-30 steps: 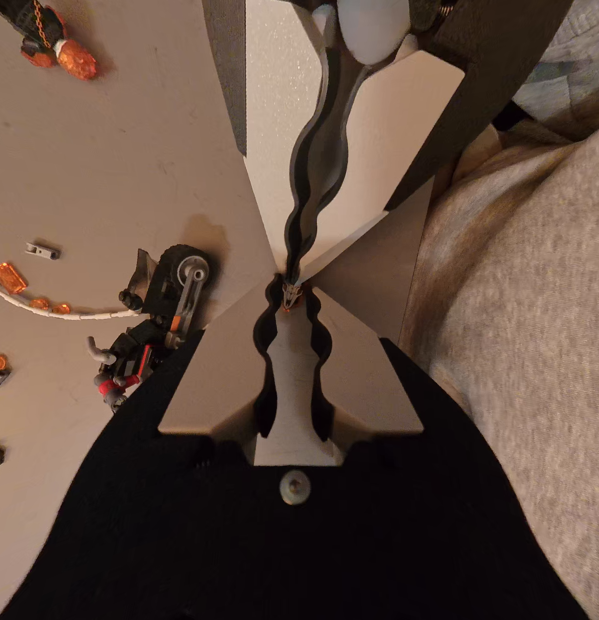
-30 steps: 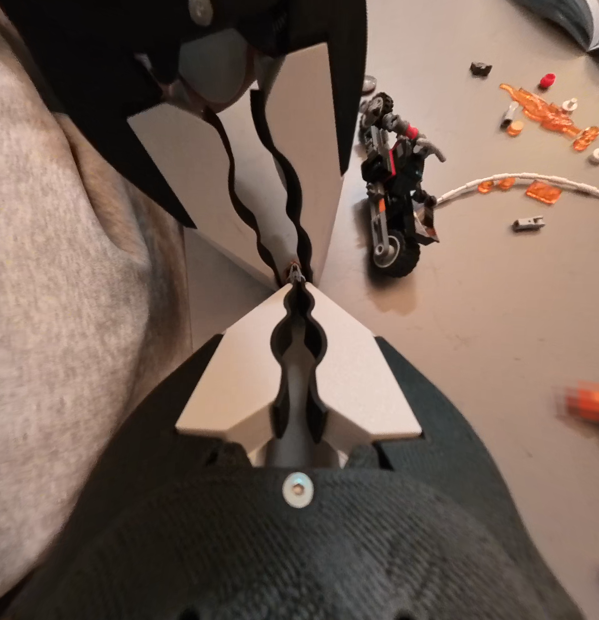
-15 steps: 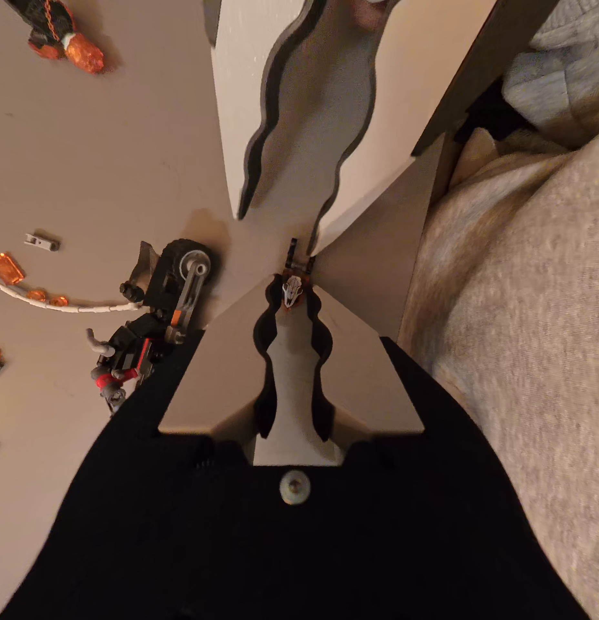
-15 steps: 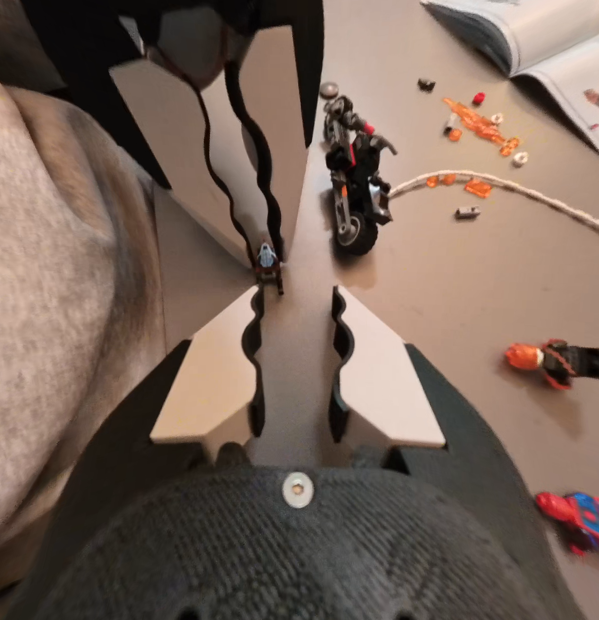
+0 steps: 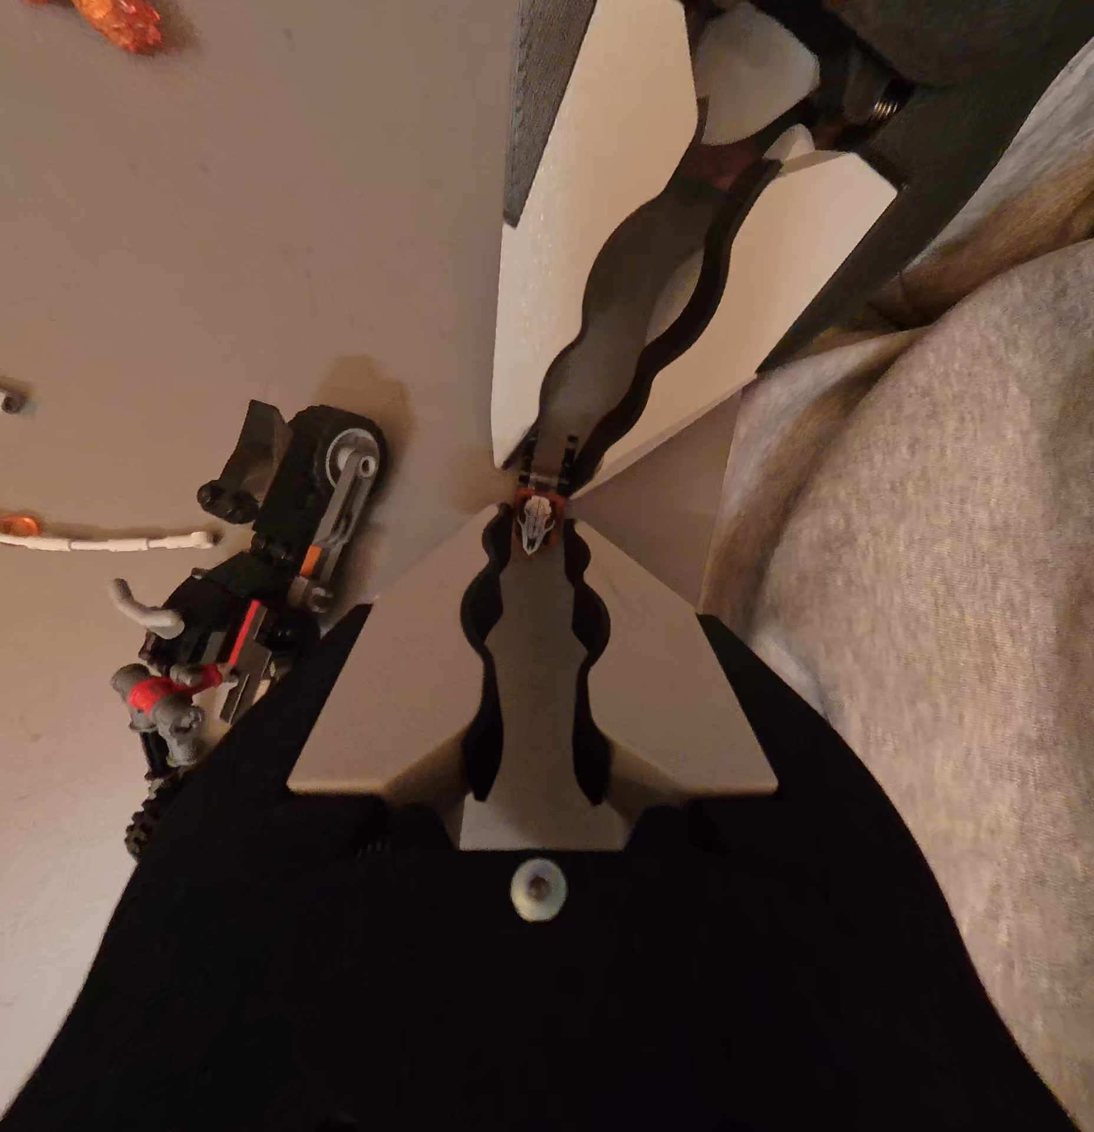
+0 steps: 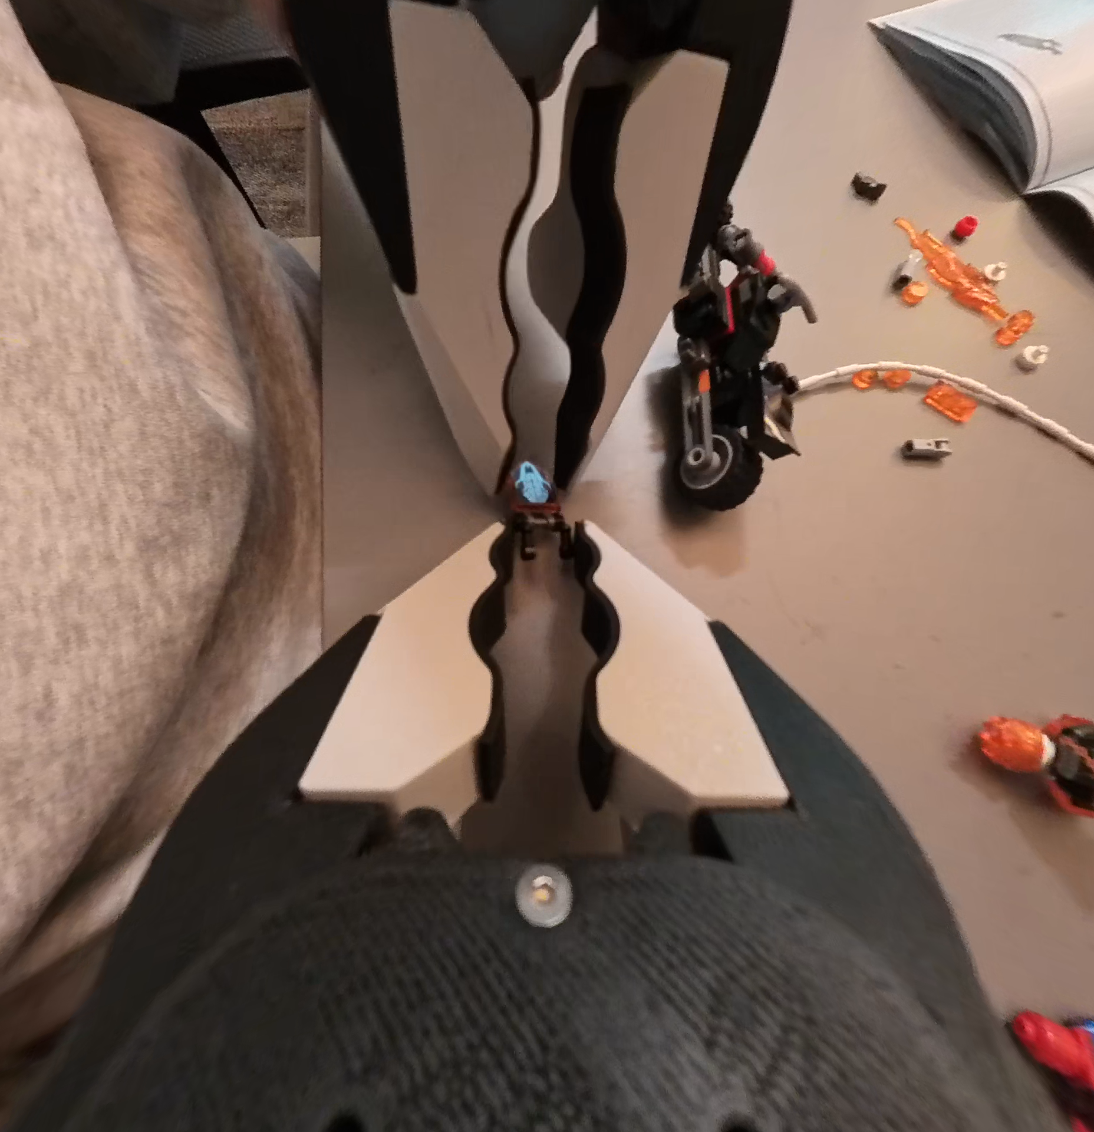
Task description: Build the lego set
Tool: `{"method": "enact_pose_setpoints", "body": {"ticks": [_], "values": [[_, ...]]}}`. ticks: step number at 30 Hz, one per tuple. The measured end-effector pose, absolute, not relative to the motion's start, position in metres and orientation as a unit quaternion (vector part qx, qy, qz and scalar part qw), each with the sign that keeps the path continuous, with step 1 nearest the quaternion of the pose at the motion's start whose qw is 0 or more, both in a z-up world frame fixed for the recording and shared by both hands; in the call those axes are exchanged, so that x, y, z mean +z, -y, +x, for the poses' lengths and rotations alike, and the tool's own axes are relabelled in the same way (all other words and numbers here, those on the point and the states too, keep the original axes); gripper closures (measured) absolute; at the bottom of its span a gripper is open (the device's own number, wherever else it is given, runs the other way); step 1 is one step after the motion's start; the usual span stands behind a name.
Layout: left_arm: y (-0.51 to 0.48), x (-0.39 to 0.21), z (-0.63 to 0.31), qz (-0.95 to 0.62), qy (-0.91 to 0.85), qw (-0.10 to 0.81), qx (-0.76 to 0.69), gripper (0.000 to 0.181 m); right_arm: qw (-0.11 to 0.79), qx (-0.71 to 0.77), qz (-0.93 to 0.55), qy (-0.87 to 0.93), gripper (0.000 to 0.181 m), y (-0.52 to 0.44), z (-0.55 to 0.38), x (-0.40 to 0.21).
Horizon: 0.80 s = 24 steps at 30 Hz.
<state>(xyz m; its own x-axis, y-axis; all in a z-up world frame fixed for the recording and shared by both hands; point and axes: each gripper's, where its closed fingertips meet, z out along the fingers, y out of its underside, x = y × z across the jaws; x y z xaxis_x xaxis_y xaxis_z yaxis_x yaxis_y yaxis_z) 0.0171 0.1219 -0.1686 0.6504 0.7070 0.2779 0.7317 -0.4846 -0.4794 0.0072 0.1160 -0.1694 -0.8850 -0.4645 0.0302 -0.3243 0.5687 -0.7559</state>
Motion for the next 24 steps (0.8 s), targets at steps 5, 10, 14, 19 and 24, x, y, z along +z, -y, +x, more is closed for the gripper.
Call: {"method": "enact_pose_setpoints", "body": {"ticks": [5, 10, 14, 19, 24], "values": [[-0.121, -0.163, 0.016, -0.857, 0.407, 0.315, 0.002, 0.152, 0.100, -0.431, -0.185, -0.877, 0.165, -0.112, -0.002, -0.160], [-0.118, -0.149, 0.001, -0.853, 0.381, 0.339, 0.107, 0.146, 0.160, -0.478, -0.116, -0.856, 0.165, -0.110, -0.014, -0.138], [-0.121, -0.132, -0.008, -0.825, 0.386, 0.393, 0.124, 0.147, 0.256, -0.525, -0.058, -0.810, 0.166, -0.112, -0.019, -0.113], [-0.117, -0.106, -0.019, -0.798, 0.354, 0.445, 0.202, 0.148, 0.375, -0.552, -0.010, -0.745, 0.166, -0.115, -0.019, -0.090], [-0.120, -0.094, -0.022, -0.789, 0.315, 0.454, 0.268, 0.162, 0.419, -0.554, 0.008, -0.719, 0.167, -0.113, -0.015, -0.084]]}}
